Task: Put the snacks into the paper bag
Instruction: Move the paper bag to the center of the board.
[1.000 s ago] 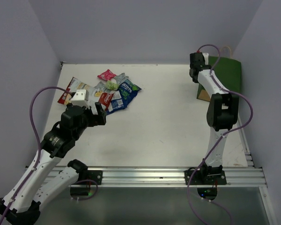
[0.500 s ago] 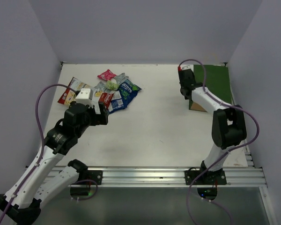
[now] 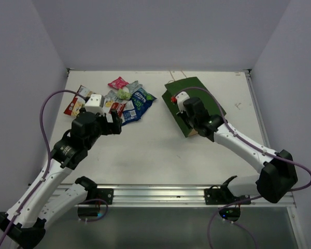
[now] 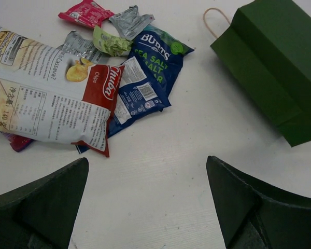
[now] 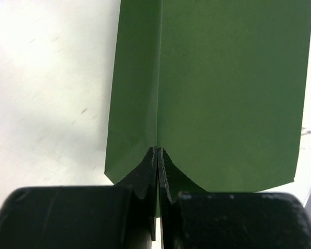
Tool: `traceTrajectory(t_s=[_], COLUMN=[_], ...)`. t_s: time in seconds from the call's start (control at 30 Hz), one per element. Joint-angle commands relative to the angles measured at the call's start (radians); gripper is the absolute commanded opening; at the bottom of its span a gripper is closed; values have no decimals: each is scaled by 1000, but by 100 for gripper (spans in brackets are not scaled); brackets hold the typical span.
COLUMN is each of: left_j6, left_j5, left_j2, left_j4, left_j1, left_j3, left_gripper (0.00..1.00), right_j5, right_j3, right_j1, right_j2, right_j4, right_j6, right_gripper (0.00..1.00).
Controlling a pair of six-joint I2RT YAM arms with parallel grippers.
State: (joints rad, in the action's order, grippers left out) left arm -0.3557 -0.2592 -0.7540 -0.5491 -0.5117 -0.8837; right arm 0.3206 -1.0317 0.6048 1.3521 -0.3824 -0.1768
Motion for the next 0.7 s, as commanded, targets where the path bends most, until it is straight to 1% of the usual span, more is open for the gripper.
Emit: traceTrajectory(t_s=[0.0,0.07,0.13,0.2,0.23,0.33,0.43,0.5,0.53,0.57,0.63,0.67], left_j6=[-6,-15,-31,-42,-46,-60,-74,-88,-92,-95,-103,-104], left_j5=[38,51,66,83,89,107,138,169,176,182,181,176], left_j2=[-31,-64,-90,-105,-125,-169,-224,-252,-280,-291,-315,-321], left_j4=[97,113,126,147,153,179,195,201,205,202,198,195], left_j1=[-1,-1,-1,-1,-1,-1,-1,-1,-1,1,1,1], left_j3=[-1,-4,-9,-14,-17,-35,-55,-72,-78,-84,-103,-109], left_gripper=[100,100,100,100,100,100,100,100,100,100,100,100], right_j5=[-40,-28,-11,-11,-15,-37,-55,-83,-84,-89,-91,-87], right_j3=[48,74,85,81,78,68,62,52,32,19,-14,-59], right_j1=[102,172,214,263,274,297,302,302,302,302,302,302], right_j2=[-86,-116,-140,-154,-159,-188,-228,-243,-251,-252,-243,-225], right_j4=[-88,-137,-203,-258,-309,-392,-438,-446,-460,-461,-461,-460], right_j6=[5,25,51,78,111,169,243,266,292,299,326,335], right_gripper=[0,0,0,2,3,7,15,15,17,22,36,40])
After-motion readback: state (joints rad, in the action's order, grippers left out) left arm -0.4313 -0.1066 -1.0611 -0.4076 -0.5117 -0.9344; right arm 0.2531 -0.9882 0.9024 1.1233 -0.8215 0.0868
